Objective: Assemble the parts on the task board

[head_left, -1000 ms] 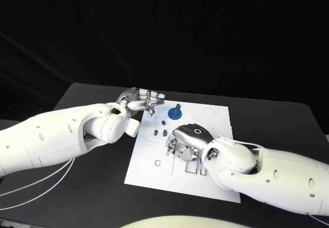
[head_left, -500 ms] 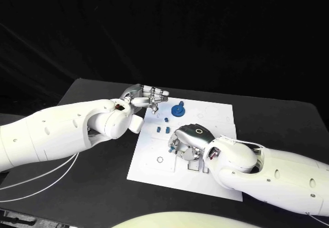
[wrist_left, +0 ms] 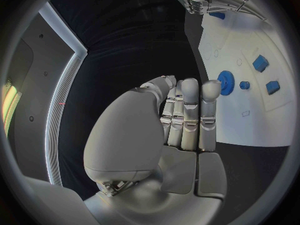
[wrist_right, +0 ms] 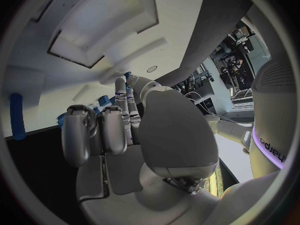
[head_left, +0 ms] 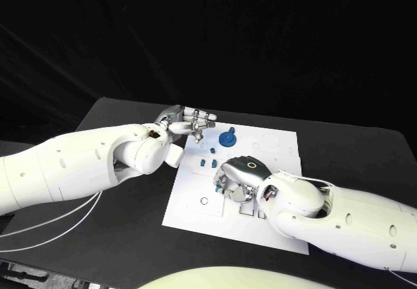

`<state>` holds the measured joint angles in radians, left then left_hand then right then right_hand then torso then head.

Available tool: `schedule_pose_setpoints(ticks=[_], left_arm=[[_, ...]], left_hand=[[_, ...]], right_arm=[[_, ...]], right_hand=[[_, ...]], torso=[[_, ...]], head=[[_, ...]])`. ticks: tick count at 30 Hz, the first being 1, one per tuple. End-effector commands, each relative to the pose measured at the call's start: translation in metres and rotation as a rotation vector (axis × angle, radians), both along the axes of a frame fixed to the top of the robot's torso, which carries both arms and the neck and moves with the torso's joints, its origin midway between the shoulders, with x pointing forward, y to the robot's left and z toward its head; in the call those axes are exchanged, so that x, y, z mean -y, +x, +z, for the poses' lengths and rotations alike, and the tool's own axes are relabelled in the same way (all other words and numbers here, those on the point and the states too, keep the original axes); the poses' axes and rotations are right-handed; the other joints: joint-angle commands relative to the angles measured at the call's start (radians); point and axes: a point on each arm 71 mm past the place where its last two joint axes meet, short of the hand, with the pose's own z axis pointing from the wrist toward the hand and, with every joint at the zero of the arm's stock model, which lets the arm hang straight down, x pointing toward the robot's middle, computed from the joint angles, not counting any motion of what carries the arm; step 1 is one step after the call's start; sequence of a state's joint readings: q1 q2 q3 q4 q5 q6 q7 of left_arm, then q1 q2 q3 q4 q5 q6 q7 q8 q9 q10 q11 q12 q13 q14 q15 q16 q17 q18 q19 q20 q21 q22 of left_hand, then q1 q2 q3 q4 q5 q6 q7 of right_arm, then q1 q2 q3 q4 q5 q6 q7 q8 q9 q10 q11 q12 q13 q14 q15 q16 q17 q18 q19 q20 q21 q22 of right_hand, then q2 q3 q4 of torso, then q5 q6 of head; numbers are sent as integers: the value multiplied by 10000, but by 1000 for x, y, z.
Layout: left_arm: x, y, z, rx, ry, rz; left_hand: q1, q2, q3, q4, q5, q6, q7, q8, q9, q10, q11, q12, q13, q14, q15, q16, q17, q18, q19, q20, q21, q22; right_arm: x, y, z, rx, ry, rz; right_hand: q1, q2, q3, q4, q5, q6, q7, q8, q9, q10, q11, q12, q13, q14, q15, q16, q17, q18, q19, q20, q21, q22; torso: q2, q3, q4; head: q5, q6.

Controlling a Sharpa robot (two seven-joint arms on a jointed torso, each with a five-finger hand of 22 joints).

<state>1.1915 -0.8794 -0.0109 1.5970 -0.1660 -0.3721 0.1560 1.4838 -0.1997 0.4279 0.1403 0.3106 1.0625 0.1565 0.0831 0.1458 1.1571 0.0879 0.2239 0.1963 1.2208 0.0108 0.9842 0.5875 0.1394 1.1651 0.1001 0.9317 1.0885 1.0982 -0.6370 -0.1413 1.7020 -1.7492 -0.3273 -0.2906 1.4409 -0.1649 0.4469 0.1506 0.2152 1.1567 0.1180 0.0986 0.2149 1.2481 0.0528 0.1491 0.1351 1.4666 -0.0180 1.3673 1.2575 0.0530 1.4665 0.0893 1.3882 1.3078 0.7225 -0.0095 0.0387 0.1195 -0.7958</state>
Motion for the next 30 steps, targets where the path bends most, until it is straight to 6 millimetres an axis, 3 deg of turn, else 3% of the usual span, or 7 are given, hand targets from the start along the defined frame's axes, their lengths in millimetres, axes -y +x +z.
schedule_pose_setpoints(ticks=[1, 24, 30], left_arm=[[3, -1, 1, -36, -103, -218], [2, -1, 0, -108, -64, -241], [2, -1, 0, -136, -53, -243]], left_hand=[[17, 102, -23, -25, -6, -12, 57, -44, -11, -41, 5, 17, 14, -51, 4, -63, -14, 115, -80, 19, -52, -9], [26, 127, -19, -41, -6, -3, 50, -35, -15, -51, -2, 42, 22, -53, 2, -59, -13, 115, -75, 22, -57, -9], [26, 127, -19, -41, -6, -3, 50, -35, -15, -51, -2, 42, 22, -53, 2, -59, -13, 115, -75, 22, -57, -9]], right_arm=[[-2, -1, -2, 72, -244, 99], [0, -2, -7, -57, -730, 70], [2, -1, -3, 210, -277, -58]], right_hand=[[-70, 3, 0, -38, 62, 30, 5, 4, 19, 62, -15, -44, -10, 472, -65, 4, 5, -120, 175, -68, -14, 1940], [-365, -101, -258, -27, 148, -84, 59, -126, -1, -6, 38, -189, -28, 455, -25, -27, -77, -92, 117, -44, -158, 1904], [-674, -393, -571, 73, 190, -862, 377, -387, -206, -721, 339, -555, -157, 403, 218, -111, -230, -27, -54, 114, -538, 1781]], torso=[[-3, 0, 3], [-7, 1, 4], [-11, 0, -9]], head=[[14, -7], [14, -52], [8, -34]])
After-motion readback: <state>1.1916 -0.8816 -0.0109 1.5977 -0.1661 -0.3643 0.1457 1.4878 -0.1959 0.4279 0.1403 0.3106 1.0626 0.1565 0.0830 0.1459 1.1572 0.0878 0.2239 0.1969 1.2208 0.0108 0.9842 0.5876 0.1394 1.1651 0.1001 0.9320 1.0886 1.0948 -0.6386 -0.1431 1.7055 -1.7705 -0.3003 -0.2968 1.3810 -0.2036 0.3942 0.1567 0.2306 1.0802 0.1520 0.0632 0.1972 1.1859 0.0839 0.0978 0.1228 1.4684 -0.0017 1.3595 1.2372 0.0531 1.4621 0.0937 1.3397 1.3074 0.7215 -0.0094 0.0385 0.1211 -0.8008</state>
